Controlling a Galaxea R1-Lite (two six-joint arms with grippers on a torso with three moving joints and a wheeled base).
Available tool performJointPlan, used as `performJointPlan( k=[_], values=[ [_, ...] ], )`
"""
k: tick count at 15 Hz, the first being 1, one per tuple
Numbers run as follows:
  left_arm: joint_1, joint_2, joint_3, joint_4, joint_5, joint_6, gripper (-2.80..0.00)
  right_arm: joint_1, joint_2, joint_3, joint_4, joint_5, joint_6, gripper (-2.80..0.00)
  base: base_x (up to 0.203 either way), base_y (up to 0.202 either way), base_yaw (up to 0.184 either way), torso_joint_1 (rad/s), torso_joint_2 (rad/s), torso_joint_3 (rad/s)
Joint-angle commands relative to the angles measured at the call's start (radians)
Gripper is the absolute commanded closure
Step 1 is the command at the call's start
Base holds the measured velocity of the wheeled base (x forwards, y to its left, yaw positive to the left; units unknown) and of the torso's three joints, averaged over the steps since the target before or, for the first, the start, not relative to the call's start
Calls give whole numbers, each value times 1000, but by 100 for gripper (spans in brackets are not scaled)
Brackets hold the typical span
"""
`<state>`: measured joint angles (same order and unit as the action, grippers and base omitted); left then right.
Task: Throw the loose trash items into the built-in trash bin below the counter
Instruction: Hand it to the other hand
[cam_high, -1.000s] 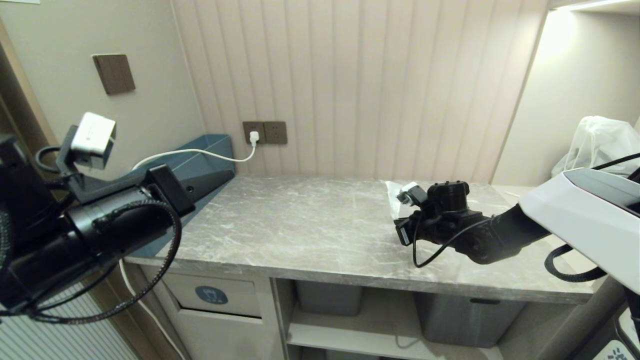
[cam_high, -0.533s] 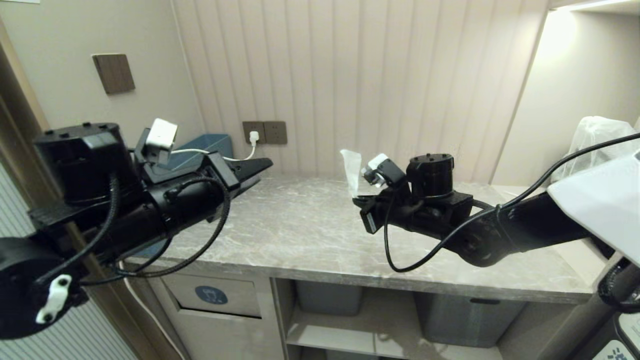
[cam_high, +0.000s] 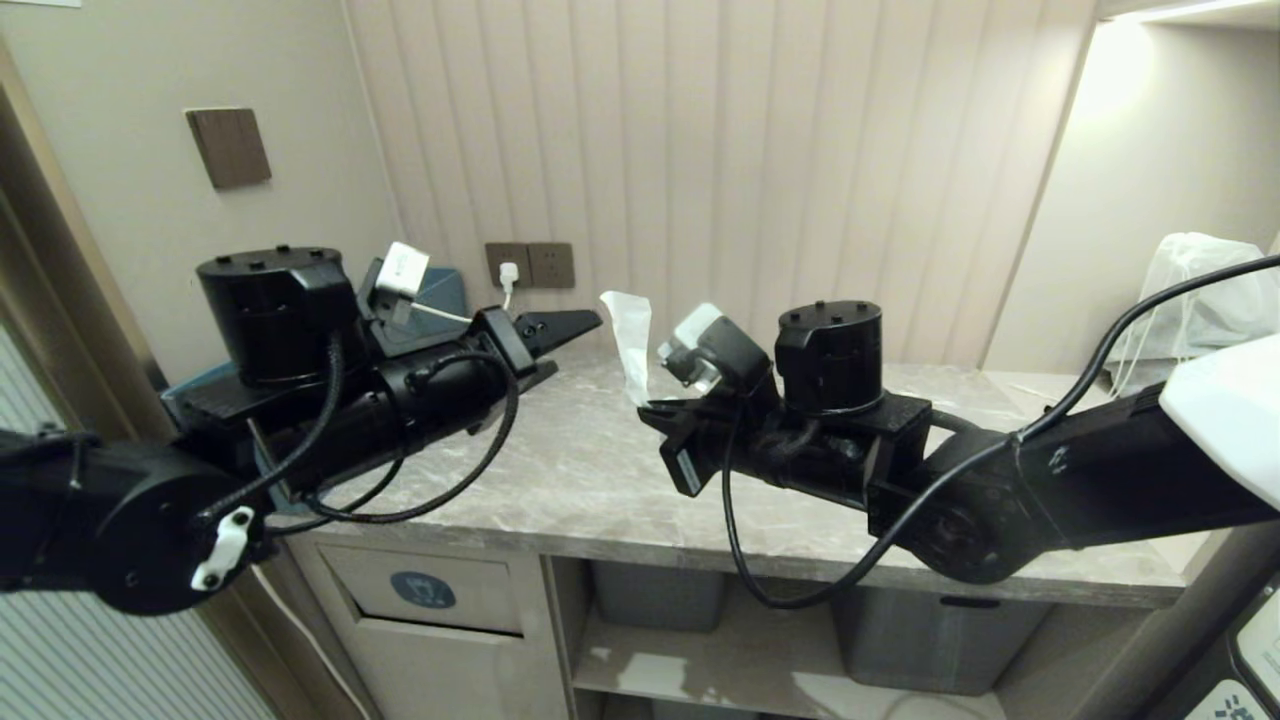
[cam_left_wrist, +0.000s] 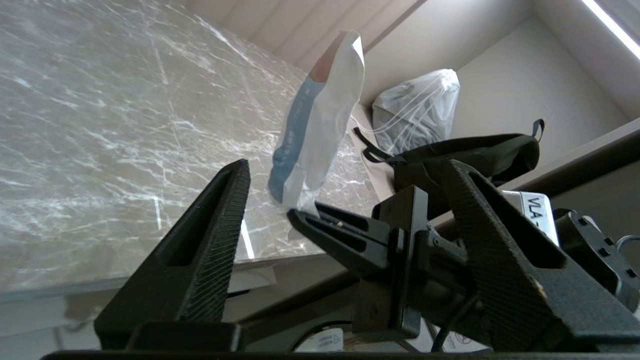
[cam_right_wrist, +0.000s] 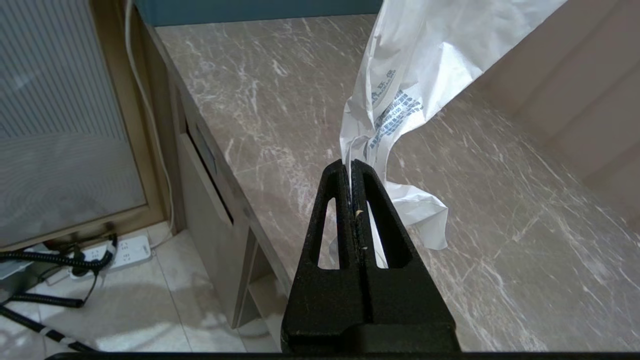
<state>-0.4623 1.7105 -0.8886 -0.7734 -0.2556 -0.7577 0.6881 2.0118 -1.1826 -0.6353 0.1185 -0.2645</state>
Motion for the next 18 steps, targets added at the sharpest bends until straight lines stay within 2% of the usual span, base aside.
performJointPlan(
  k=[1,5,6,12,13,15,18],
  values=[
    [-4,40,-23,-4,3,-3,-280,34,-7,-2,-4,0,-2,0,0,0,0,0,0,0],
    [-2,118,-62,-11,50,26,-280,82,-34,10,-4,-2,-1,0,0,0,0,0,0,0],
    [-2,126,-62,-13,55,27,0,88,-35,12,-4,-2,-1,0,0,0,0,0,0,0],
    [5,138,-82,-17,55,31,0,90,-50,15,-4,-28,-2,0,0,0,0,0,0,0],
    [8,136,-87,-17,56,31,0,90,-56,22,-4,-29,0,-280,0,0,0,0,0,0],
    [19,138,-99,-17,94,31,0,90,-79,53,-4,-34,3,-280,0,0,0,0,0,0],
    [70,136,-128,-15,107,36,0,74,-137,91,-4,-85,22,-280,0,0,0,0,0,0]
  ],
)
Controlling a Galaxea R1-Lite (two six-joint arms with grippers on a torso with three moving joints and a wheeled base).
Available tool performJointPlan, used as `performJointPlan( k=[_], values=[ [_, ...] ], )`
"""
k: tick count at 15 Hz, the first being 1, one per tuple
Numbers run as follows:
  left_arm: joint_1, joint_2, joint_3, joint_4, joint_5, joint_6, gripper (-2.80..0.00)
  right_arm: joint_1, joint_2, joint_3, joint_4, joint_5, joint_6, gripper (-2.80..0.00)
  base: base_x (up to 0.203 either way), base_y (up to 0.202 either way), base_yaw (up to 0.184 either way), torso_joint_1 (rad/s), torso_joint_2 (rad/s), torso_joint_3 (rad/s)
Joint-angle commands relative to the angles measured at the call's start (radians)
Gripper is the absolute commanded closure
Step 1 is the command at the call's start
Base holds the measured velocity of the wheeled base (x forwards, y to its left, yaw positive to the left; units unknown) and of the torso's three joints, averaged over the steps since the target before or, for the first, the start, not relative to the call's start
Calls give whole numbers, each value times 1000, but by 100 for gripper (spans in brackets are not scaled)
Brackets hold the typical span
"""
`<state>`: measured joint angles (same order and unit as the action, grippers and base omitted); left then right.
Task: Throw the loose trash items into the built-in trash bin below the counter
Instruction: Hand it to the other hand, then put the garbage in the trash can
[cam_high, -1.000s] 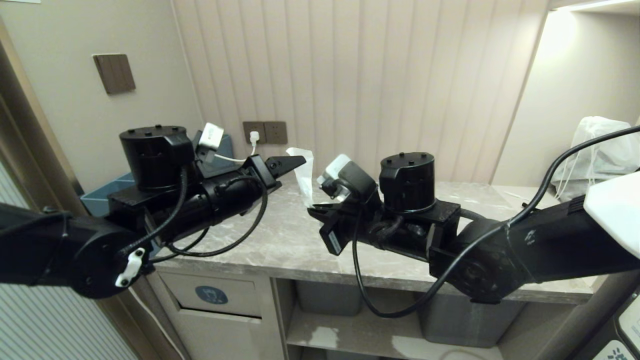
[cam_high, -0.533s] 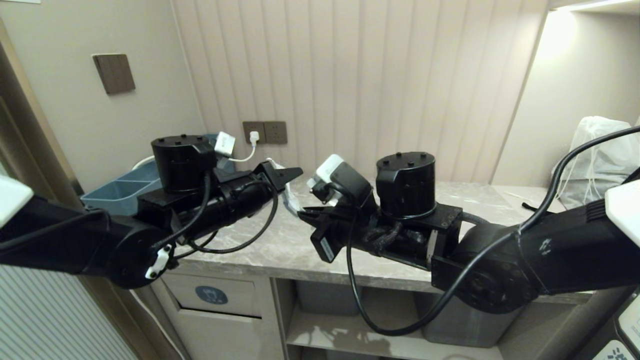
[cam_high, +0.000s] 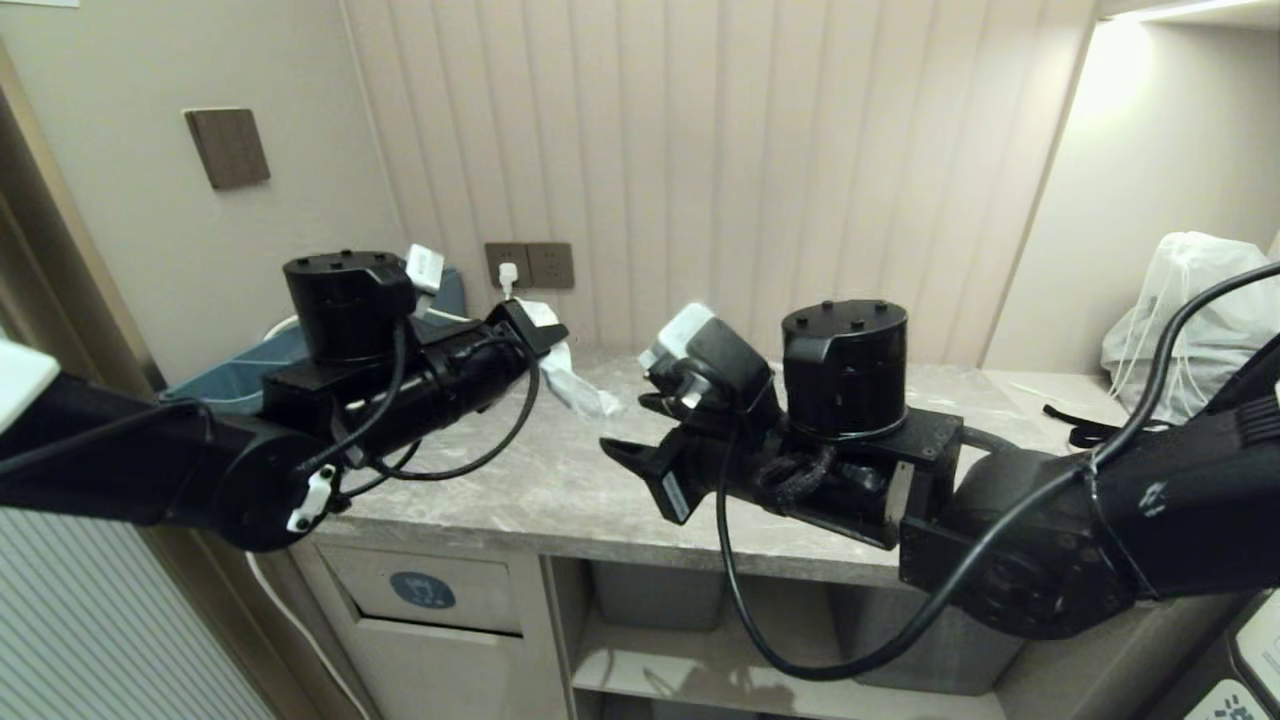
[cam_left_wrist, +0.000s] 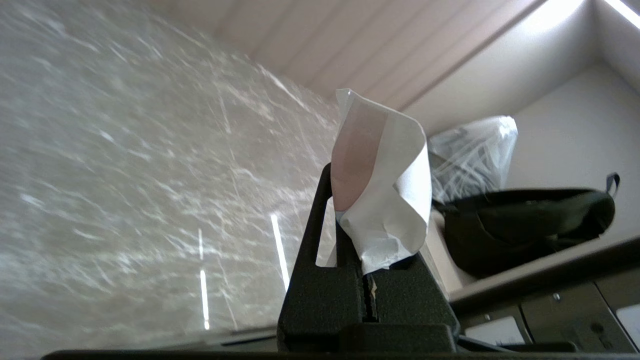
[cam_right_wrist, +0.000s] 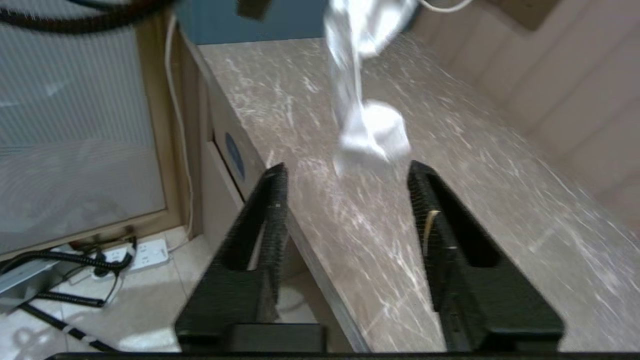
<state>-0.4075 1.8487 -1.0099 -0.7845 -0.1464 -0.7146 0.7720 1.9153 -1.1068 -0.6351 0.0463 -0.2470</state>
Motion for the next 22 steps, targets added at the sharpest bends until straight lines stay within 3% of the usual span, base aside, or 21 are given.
performJointPlan(
  k=[1,2,5,10,13,16,19,22],
  values=[
    [31,-4,-8,-4,10,14,0,-26,-62,18,-4,-44,28,-280,0,0,0,0,0,0],
    [51,-13,-6,-4,24,24,0,-43,-84,22,-5,-87,61,0,0,0,0,0,0,0],
    [90,-41,-1,0,30,27,0,-142,-149,70,-1,-136,100,0,0,0,0,0,0,0],
    [87,-77,21,5,69,43,0,-449,-363,203,2,-145,95,0,0,0,0,0,0,0],
    [81,-88,41,-1,137,67,0,-618,-607,387,3,-138,70,0,0,0,0,0,0,0],
    [81,-110,80,-5,166,82,0,-687,-921,705,4,-105,-8,0,0,0,0,0,0,0],
    [96,-156,155,-6,183,218,0,-711,-1246,972,68,-73,-52,0,0,0,0,0,0,0],
    [144,-227,267,-38,168,356,0,-728,-1604,1034,427,-35,-62,0,0,0,0,0,0,0]
  ],
)
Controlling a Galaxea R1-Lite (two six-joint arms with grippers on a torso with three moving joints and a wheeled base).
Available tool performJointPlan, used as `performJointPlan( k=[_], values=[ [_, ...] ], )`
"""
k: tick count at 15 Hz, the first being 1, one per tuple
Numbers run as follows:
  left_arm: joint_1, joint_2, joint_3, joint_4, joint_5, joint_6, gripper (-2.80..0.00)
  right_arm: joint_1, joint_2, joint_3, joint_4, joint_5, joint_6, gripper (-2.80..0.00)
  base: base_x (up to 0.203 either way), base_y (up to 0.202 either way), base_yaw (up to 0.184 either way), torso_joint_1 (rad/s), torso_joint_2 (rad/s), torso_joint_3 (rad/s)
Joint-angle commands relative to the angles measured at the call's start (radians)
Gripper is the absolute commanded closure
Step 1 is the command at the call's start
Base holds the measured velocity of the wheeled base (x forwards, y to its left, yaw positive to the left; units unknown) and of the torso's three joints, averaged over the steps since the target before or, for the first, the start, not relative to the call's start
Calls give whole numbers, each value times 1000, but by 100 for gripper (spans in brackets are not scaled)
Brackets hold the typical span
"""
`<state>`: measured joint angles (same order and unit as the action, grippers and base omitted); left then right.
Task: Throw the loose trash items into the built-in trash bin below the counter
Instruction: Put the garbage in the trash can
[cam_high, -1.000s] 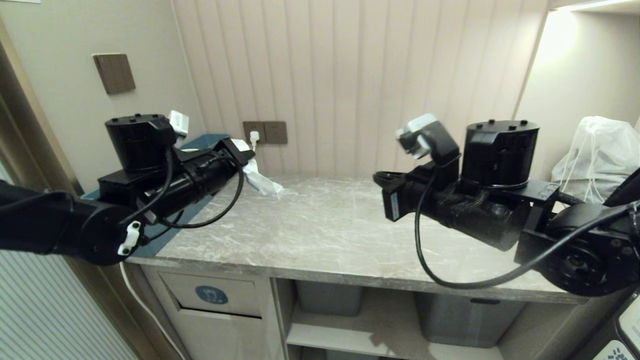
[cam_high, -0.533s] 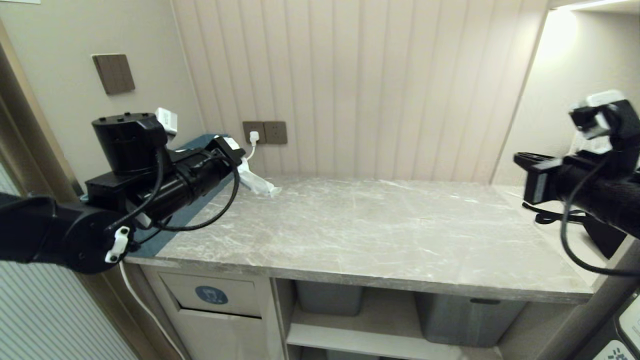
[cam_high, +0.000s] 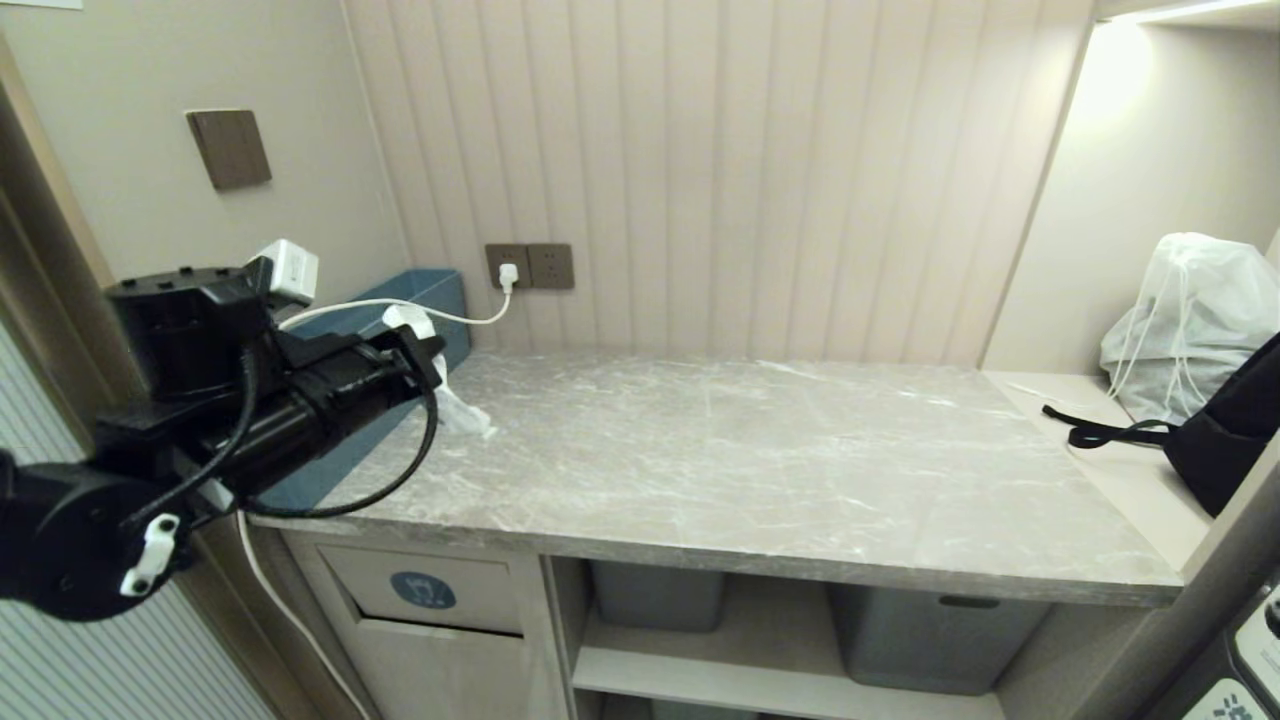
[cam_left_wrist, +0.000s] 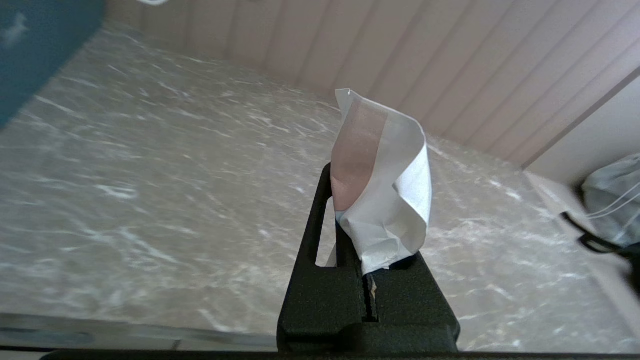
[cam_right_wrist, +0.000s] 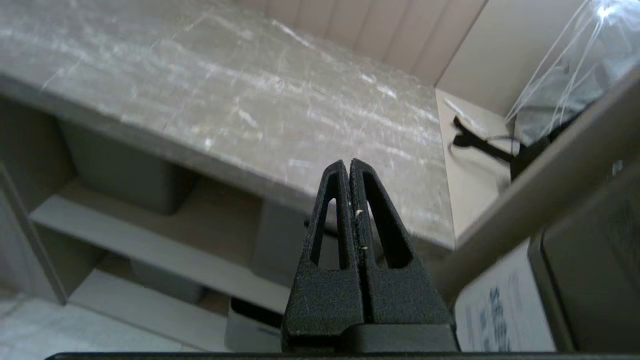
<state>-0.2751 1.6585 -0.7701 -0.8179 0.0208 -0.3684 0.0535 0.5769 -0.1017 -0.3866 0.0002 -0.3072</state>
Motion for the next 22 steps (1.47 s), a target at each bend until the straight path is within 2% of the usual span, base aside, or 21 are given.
performJointPlan(
  k=[1,3,5,7,9,10,12,13,15,17,19,22],
  values=[
    [28,-59,67,-17,-8,37,0,-20,-350,27,344,37,9,0,0,0,0,0,0,0],
    [81,-98,180,-24,-18,123,0,-36,-490,22,525,72,56,0,0,0,0,0,0,0],
    [140,-147,348,-25,-42,187,0,-45,-572,19,587,77,141,0,0,0,0,0,0,0],
    [225,-185,501,-26,-65,210,0,-47,-577,19,600,73,169,0,0,0,0,0,0,0],
    [365,-199,578,-31,-80,185,0,-47,-577,17,601,73,169,0,0,0,0,0,0,0],
    [429,-199,602,-34,-95,117,0,-47,-577,17,601,73,172,0,0,0,0,0,0,0],
    [538,-194,640,-36,-134,-83,0,-47,-577,17,600,72,180,0,0,0,0,0,0,0],
    [567,-193,655,-37,-157,-165,0,-47,-577,19,600,72,181,0,0,0,0,0,0,0],
    [576,-198,664,-53,-193,-312,0,-47,-576,20,597,73,171,0,0,0,0,0,0,0],
    [577,-183,664,-80,-199,-473,0,-47,-577,22,595,73,181,0,0,0,0,0,0,0],
    [577,-152,663,-90,-201,-567,0,-47,-577,20,595,73,180,0,0,0,0,-6,18,18],
    [577,-93,663,-164,-202,-607,0,-47,-576,20,595,72,184,0,0,0,0,-142,325,172]
  ],
)
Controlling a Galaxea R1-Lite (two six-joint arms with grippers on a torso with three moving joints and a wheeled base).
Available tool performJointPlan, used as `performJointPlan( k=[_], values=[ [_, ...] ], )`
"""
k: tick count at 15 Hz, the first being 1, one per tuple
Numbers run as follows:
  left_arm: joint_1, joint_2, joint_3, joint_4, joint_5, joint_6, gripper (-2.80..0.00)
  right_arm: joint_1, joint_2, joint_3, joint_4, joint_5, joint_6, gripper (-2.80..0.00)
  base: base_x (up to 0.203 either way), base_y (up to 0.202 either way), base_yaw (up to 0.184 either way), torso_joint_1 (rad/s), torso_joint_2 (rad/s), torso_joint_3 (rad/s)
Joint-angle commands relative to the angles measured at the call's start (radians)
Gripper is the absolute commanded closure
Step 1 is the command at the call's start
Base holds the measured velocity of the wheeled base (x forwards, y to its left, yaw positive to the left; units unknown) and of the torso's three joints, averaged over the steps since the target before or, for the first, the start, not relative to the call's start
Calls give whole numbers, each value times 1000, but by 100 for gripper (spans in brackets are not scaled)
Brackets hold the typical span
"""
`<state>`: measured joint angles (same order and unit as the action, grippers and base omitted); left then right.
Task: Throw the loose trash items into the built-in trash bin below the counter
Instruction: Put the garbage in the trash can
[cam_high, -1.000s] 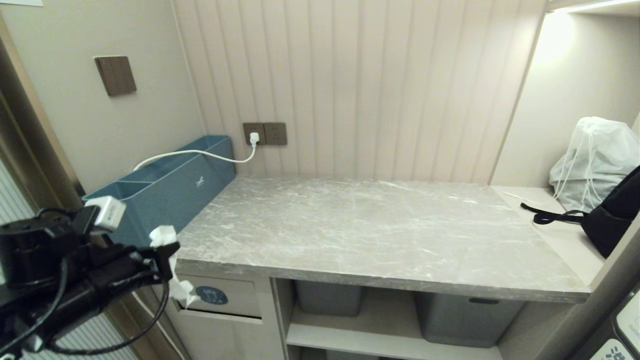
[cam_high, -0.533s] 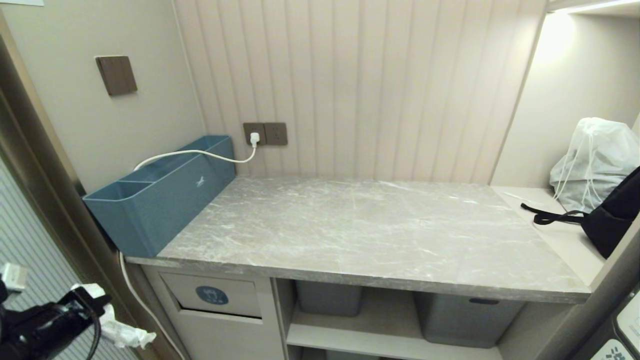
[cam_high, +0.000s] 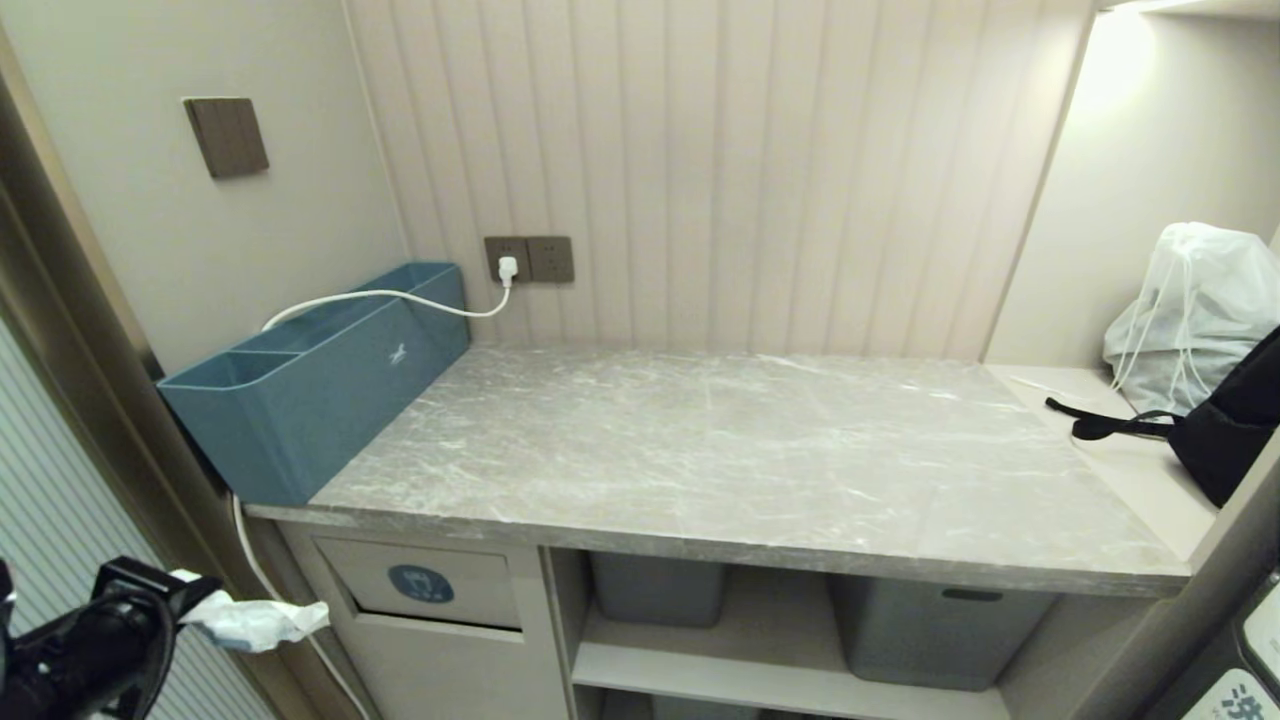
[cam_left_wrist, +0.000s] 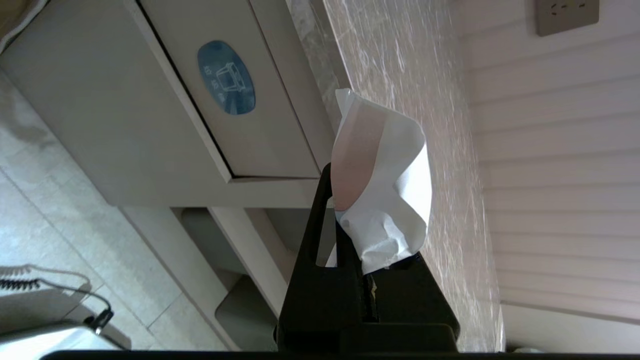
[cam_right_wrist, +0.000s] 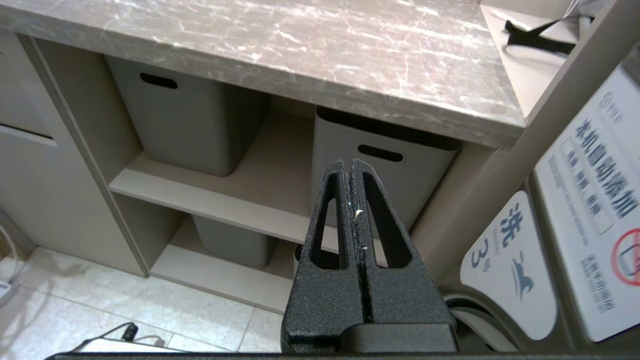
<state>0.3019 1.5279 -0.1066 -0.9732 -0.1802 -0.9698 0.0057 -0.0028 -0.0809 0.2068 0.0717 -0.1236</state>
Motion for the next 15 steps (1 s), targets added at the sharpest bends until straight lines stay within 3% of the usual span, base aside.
performJointPlan(
  k=[1,4,7,11,15],
  values=[
    [0,74,1,-47,0,-8,0,0,3,0,2,0,2,0,0,0,0,-169,368,202],
    [0,184,5,-164,1,-10,0,0,3,0,3,0,4,0,0,0,0,-204,432,232],
    [-1,247,4,-192,-1,-18,0,0,3,-2,3,-1,10,0,0,0,0,-246,552,290],
    [-1,307,-6,-221,1,-104,0,0,3,-2,2,-21,41,0,0,0,0,-247,547,295],
    [-6,431,3,-339,9,-119,0,0,4,-2,3,-23,47,0,0,0,0,-225,513,291]
  ],
)
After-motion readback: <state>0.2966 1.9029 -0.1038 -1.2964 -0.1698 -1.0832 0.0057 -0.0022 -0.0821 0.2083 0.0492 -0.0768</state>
